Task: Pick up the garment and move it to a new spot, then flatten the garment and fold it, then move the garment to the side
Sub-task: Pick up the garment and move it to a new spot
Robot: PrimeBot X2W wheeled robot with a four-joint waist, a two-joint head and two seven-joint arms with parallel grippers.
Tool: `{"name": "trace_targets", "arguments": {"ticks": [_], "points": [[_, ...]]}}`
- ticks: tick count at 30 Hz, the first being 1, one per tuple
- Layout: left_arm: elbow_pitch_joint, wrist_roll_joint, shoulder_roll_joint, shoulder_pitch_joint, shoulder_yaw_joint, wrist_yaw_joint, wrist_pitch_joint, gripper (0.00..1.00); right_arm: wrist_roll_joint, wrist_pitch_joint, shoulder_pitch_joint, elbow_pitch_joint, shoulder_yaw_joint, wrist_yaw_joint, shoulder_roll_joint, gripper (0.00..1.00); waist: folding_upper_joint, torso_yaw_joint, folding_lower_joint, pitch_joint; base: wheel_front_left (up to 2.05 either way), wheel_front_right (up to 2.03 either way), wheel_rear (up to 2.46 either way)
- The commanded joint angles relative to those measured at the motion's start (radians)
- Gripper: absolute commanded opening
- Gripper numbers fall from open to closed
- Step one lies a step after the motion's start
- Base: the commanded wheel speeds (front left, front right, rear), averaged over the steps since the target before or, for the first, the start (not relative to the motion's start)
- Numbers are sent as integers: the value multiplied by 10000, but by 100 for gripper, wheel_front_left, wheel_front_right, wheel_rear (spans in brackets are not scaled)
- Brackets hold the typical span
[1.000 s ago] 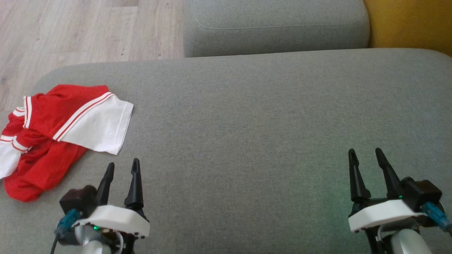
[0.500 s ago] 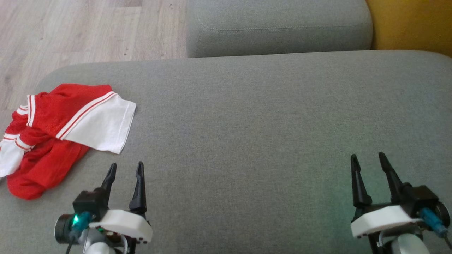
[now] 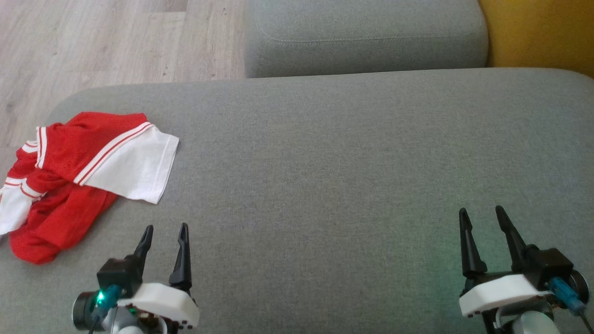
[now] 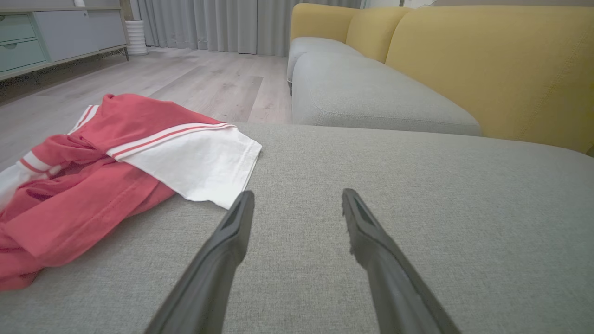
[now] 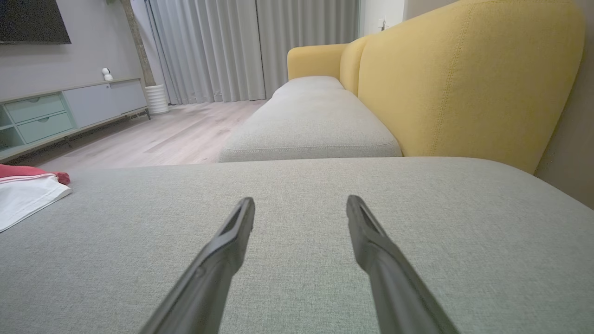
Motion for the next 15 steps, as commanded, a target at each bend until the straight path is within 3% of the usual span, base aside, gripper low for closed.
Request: {"name": "trace_targets", "arguments": {"ticks": [1,9,15], "points": [[-279,-54,146,-411,303,11,-126,100,32,-122,-252,-259,181,-7,-23,100,0,8,0,-2,0,0,0],[-226,-78,146,-426,218,28,-126,100,70,-122,-243,-263,173,-7,-13,100,0,138,0,-13,0,0,0],[-207,-170,145,-524,23,37,-126,100,244,-122,-147,-369,204,-7,13,100,0,937,0,-24,0,0,0]]}}
